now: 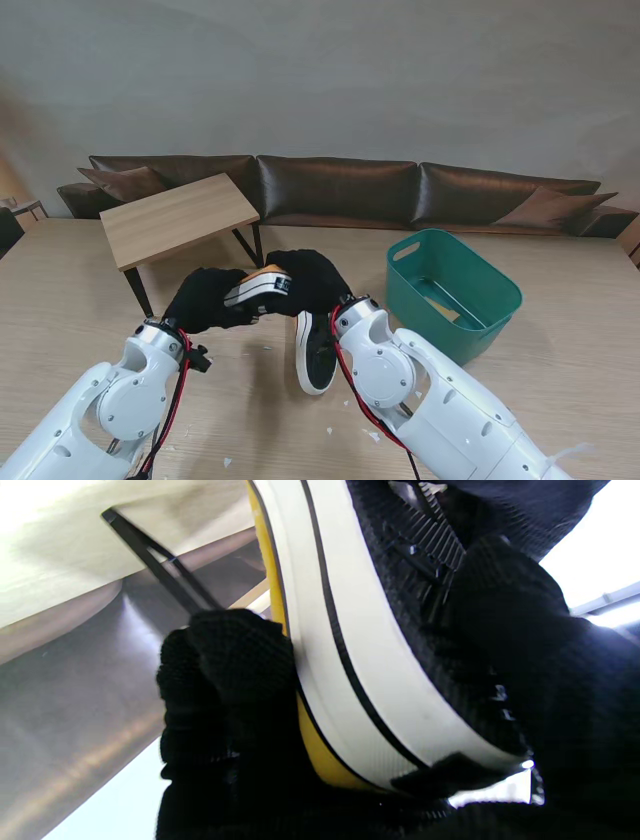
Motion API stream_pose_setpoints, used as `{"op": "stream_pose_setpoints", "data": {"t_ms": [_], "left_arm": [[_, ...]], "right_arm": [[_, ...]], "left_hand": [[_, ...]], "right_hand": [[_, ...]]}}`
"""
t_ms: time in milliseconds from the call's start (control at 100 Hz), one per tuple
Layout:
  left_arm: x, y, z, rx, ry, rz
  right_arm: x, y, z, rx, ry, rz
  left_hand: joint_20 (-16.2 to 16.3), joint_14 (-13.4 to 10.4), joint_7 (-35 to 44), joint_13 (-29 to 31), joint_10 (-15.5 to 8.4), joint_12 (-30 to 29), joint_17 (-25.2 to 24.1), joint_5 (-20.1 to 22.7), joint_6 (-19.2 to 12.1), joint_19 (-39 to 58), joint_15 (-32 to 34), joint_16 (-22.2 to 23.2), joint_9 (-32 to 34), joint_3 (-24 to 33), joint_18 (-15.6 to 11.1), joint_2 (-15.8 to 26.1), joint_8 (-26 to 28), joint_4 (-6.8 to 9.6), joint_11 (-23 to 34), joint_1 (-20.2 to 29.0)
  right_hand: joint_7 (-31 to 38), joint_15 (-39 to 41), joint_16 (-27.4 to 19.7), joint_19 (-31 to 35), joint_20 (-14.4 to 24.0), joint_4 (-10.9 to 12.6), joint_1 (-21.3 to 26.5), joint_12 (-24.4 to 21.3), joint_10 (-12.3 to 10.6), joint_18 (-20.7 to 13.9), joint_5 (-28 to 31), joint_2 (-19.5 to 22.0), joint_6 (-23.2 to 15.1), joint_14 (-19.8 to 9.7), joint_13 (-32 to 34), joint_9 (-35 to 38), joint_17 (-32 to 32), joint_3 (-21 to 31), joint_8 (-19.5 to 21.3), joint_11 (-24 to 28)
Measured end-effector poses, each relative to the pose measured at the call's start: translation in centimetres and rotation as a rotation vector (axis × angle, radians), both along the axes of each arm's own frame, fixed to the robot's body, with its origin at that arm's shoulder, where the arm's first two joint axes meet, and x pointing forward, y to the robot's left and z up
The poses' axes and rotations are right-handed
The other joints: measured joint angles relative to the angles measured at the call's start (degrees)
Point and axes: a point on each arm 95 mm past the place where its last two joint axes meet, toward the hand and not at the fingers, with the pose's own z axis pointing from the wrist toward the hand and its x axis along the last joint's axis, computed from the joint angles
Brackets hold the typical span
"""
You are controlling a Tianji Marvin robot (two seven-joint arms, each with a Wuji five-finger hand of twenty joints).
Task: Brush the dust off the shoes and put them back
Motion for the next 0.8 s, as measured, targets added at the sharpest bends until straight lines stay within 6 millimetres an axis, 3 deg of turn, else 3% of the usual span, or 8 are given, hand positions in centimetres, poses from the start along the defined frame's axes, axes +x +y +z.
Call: {"op": "stream_pose_setpoints", "data": {"t_ms": [50, 70, 120, 200, 220, 310, 480, 800], "left_arm": [[-0.2, 0.3, -0.1, -0.008, 0.013, 0.022], [-0.3, 0.4, -0.2, -0.011, 0.017, 0.031], [-0.6, 0.8, -0.2, -0.02, 0.022, 0.054], [-1.1, 1.6, -0.1, -0.048, 0.012, 0.091], [-1.3, 1.8, -0.1, -0.058, 0.011, 0.101], [-1.9, 2.8, 0.2, -0.101, 0.001, 0.141], [-2.8, 4.1, 0.5, -0.119, -0.014, 0.19], [-3.6, 4.6, 0.2, -0.168, 0.012, 0.206]], "right_arm": [[0.0, 0.2, 0.0, -0.023, -0.015, -0.042], [0.0, 0.3, -0.1, -0.035, -0.021, -0.059], [0.0, 0.6, -0.1, -0.06, -0.024, -0.087], [0.0, 0.8, -0.2, -0.079, -0.017, -0.108], [0.0, 0.8, -0.2, -0.082, -0.016, -0.111], [0.1, 1.0, -0.3, -0.107, -0.028, -0.132], [0.5, 1.6, -0.6, -0.149, -0.075, -0.201], [2.4, 4.0, -2.4, -0.284, -0.232, -0.253]], "left_hand": [[-1.3, 0.7, -6.4, -4.7, 1.1, -3.8, -3.8, -1.5, -0.1, -4.5, -4.3, -2.9, -4.3, 1.9, -0.5, 3.7, -1.8, 3.05, -2.2, -2.9], [-1.9, 1.0, -8.2, -7.0, 1.7, -4.7, -5.0, -2.2, 0.2, -6.8, -5.8, -4.2, -5.7, 2.6, -0.5, 5.5, -2.4, 3.07, -2.8, -3.5], [-2.6, 1.0, -10.7, -9.5, 2.6, -6.7, -7.0, -2.8, 1.3, -10.4, -8.4, -5.5, -8.3, 3.0, -1.1, 9.2, -3.8, 5.3, -4.4, -4.6], [-2.7, 1.6, -11.3, -11.0, 3.0, -8.2, -8.4, -3.4, 2.9, -13.5, -10.1, -6.8, -10.4, 3.1, -1.3, 12.3, -4.2, 5.49, -5.3, -4.6], [-2.6, 1.9, -11.6, -10.5, 3.0, -8.4, -8.4, -3.6, 3.2, -13.7, -10.2, -6.8, -10.6, 3.1, -1.3, 13.7, -4.8, 6.75, -5.3, -4.6], [-1.8, 2.4, -12.0, -12.3, 4.1, -8.8, -8.9, -3.3, 3.9, -16.1, -11.3, -6.6, -11.2, 3.2, -1.3, 16.5, -4.7, 6.79, -5.3, -4.0], [-1.1, 2.4, -12.1, -11.6, 4.7, -8.9, -9.2, -3.3, 4.8, -17.7, -11.6, -6.6, -11.2, 2.1, -1.3, 18.0, -4.7, 6.79, -5.3, -3.9], [0.9, 2.8, -12.1, -11.6, 5.8, -8.9, -9.2, -3.1, 5.4, -20.0, -12.2, -6.6, -11.2, -0.9, -1.3, 20.9, -4.7, 7.88, -5.3, -3.9]], "right_hand": [[1.0, 0.7, 0.1, 0.0, 0.5, 0.0, 0.0, 0.1, 0.0, 0.0, 0.1, -0.7, -0.1, -0.4, 0.0, 0.5, 0.0, 0.0, -1.0, -0.8], [1.2, 1.1, 0.1, 0.0, 0.5, 0.0, 0.0, 0.2, 0.0, 0.0, 0.4, -1.3, -0.1, -0.5, 0.0, 0.7, 0.0, 0.0, -1.4, -0.8], [1.3, 2.0, 0.6, 0.0, 0.5, 0.0, 0.0, 0.3, 0.0, 0.0, 0.6, -1.4, 0.1, -0.6, 0.0, 1.3, 0.0, 0.0, -1.6, -0.8], [1.4, 3.5, 0.6, 0.0, 0.5, 0.0, 0.0, 1.4, 0.4, -0.1, 1.3, -2.1, 1.2, -0.7, 0.9, 2.8, 0.0, 0.0, -1.8, -0.8], [1.4, 4.0, 0.6, 0.0, 0.5, 0.0, 0.0, 1.7, 0.5, -0.1, 1.4, -2.3, 1.4, -0.7, 0.9, 2.9, 0.0, 0.0, -1.9, -0.8], [1.5, 4.2, 0.6, 0.0, 0.5, 0.0, 0.0, 1.9, 0.6, -0.1, 2.0, -2.9, 1.6, -0.7, 1.4, 3.5, 0.0, 0.0, -1.9, -0.8], [1.6, 4.2, 0.6, 0.0, 0.6, 0.0, 0.0, 2.2, 0.6, -0.7, 2.0, -3.0, 1.6, -0.7, 1.4, 3.6, 0.0, 0.0, -1.9, -0.8], [2.1, 3.9, 0.6, 0.0, 0.6, 0.0, 0.0, 2.3, 0.6, -1.4, 2.0, -3.0, 1.6, -0.8, 1.4, 3.6, 0.0, 0.0, -2.3, -0.8]]}}
